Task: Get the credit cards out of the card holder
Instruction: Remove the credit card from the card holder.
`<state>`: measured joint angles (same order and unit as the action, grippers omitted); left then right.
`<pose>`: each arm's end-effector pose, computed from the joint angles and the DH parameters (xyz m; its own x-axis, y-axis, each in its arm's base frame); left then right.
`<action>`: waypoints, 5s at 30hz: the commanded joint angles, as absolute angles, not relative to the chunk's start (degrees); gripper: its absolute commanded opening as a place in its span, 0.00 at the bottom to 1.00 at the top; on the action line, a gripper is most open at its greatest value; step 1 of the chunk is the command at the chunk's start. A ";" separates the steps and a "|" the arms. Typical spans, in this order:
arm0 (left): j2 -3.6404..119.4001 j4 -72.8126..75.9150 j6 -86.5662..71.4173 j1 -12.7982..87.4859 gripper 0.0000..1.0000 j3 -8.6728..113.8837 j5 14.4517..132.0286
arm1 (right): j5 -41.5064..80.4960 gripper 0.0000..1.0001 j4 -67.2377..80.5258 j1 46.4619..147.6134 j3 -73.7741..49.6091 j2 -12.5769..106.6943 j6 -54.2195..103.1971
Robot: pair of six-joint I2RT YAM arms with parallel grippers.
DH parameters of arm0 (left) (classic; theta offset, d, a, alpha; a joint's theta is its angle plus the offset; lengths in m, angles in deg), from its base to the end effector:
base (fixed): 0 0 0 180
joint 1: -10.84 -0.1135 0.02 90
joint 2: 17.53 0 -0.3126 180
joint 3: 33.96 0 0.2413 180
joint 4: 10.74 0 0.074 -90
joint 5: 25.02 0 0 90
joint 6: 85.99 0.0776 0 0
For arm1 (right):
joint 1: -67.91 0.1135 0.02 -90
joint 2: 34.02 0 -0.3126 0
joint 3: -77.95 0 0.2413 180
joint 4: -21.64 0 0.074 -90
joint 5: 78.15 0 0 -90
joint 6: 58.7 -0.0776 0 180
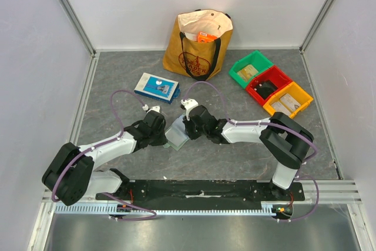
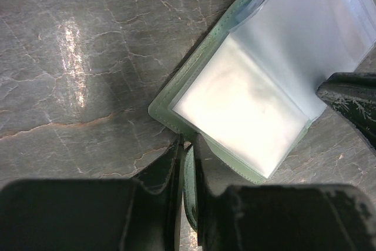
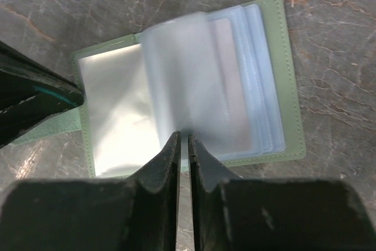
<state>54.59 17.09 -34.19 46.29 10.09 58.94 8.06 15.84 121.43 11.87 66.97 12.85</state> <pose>0.1853 -0.1219 0.1723 -0.8571 -0.1447 -0.4945 -0.0017 0.9605 -0.2782 0.2373 0.3124 0.1835 -0.6123 -0.2970 -0.7327 -0.6101 0.7669 0.1990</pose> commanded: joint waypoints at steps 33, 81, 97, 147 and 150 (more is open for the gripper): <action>54.11 15.26 -35.98 47.32 0.17 8.91 59.70 | 2.01 0.62 14.80 121.44 11.17 67.49 14.61; 26.86 24.75 -43.98 48.20 0.57 8.03 48.10 | 20.83 0.17 7.51 129.87 6.16 59.68 21.02; 44.07 6.40 -49.86 48.02 0.55 10.85 61.37 | 23.01 0.24 10.49 111.95 5.99 61.24 20.85; 64.65 -31.94 -65.69 48.11 0.06 -3.30 68.41 | 23.02 0.17 15.77 110.89 14.51 69.69 11.97; 63.60 -32.03 -66.22 48.20 0.02 -4.27 68.41 | 22.67 0.17 15.59 110.89 14.42 69.78 11.97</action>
<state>65.48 -29.01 -64.68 47.95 -2.92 68.16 23.97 19.58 110.80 13.40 68.54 11.75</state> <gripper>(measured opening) 0.032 0.174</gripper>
